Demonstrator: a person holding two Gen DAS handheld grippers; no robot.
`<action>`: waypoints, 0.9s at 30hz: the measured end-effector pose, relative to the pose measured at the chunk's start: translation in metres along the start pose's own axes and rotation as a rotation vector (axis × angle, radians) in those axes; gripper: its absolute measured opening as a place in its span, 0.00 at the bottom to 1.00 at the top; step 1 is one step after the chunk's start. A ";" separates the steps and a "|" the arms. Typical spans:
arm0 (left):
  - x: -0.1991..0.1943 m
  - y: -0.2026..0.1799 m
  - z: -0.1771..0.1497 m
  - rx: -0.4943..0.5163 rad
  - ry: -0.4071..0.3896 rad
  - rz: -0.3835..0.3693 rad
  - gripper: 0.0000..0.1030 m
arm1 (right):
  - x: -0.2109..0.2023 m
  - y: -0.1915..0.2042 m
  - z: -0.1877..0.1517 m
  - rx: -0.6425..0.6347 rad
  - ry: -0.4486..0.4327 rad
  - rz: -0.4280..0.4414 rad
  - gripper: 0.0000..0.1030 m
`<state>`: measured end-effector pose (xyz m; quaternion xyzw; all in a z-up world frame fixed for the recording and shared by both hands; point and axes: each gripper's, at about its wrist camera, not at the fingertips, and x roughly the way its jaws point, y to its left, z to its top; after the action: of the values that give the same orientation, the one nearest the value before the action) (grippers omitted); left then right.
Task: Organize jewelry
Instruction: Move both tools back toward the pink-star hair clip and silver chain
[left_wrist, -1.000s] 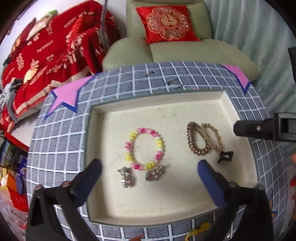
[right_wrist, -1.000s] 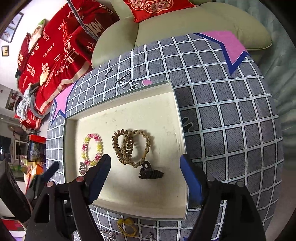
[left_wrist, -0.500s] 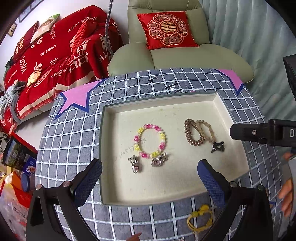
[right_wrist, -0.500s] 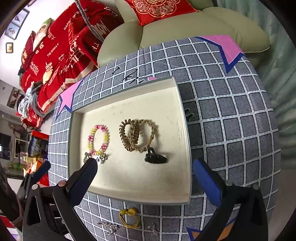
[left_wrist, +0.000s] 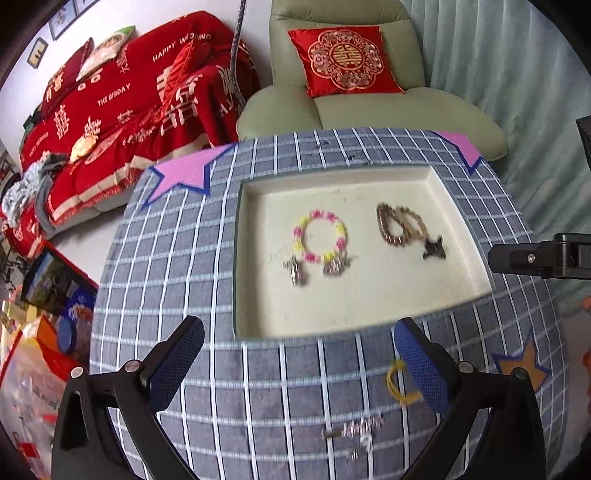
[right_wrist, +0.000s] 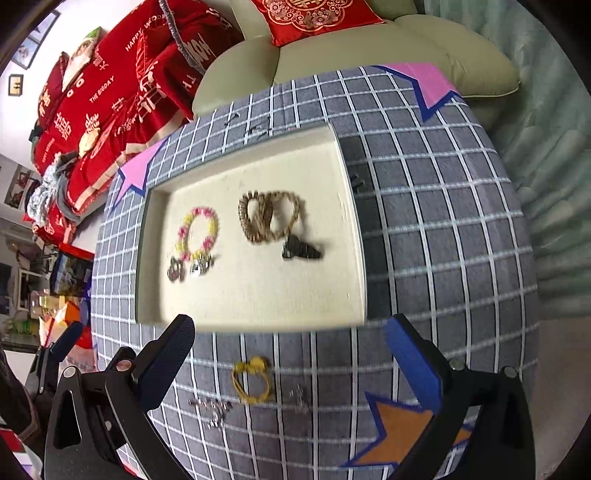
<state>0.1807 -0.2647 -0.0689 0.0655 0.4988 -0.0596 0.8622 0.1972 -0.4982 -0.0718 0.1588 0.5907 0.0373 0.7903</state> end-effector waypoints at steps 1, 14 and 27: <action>-0.002 0.001 -0.005 0.001 0.008 -0.010 1.00 | -0.002 0.001 -0.006 -0.003 0.003 -0.004 1.00; -0.012 0.013 -0.061 -0.002 0.071 -0.039 1.00 | -0.011 0.006 -0.070 0.000 0.062 -0.017 1.00; 0.013 0.042 -0.118 -0.069 0.209 -0.066 1.00 | 0.010 -0.005 -0.110 0.062 0.139 -0.045 1.00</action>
<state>0.0937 -0.2033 -0.1367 0.0252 0.5897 -0.0635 0.8047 0.0958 -0.4775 -0.1103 0.1669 0.6483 0.0119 0.7428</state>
